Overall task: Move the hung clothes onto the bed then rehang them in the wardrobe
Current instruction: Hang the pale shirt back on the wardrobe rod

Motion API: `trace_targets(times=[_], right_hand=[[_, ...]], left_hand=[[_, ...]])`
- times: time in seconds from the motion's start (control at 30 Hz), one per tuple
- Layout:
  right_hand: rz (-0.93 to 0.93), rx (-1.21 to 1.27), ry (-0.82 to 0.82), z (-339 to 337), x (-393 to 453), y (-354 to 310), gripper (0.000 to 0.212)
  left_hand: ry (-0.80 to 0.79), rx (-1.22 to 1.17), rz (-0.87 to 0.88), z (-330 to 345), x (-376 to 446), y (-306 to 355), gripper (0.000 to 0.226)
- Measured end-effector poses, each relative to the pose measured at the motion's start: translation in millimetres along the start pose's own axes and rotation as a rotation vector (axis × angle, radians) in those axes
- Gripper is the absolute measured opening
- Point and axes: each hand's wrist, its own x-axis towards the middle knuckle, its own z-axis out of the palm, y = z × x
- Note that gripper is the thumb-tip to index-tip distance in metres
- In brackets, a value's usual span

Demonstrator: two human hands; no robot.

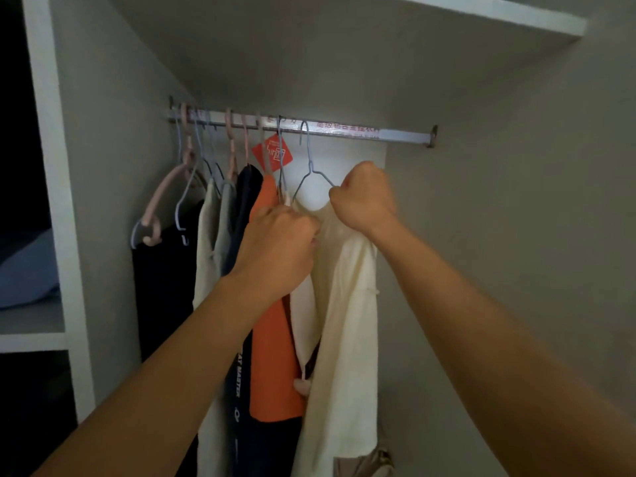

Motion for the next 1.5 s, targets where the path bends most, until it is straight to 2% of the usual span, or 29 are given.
trace_targets(times=[0.4, 0.67, 0.9, 1.17, 1.3, 1.43, 1.5], right_hand=[[-0.090, -0.050, 0.073, -1, 46, -15, 0.037], [-0.033, 0.056, 0.007, 35, 59, -20, 0.042], [0.049, 0.122, -0.079, 67, 42, -9, 0.040], [0.005, 0.181, -0.098, 63, 19, 12, 0.043], [-0.030, 0.068, -0.198, 48, -6, 31, 0.028], [-0.059, -0.123, -0.356, 28, -41, 49, 0.034], [-0.074, -0.180, -0.408, 19, -57, 62, 0.030]], left_hand=[[-0.064, 0.141, -0.039, 13, 12, -12, 0.012], [-0.052, 0.161, -0.055, 9, 13, -4, 0.015], [-0.002, 0.061, -0.078, 9, 7, -8, 0.018], [-0.043, 0.005, -0.153, 0, -2, 4, 0.017], [-0.114, -0.001, -0.258, -3, -5, 12, 0.021], [-0.179, -0.019, -0.226, -1, -13, 24, 0.016], [-0.244, -0.023, -0.215, 1, -19, 30, 0.017]])
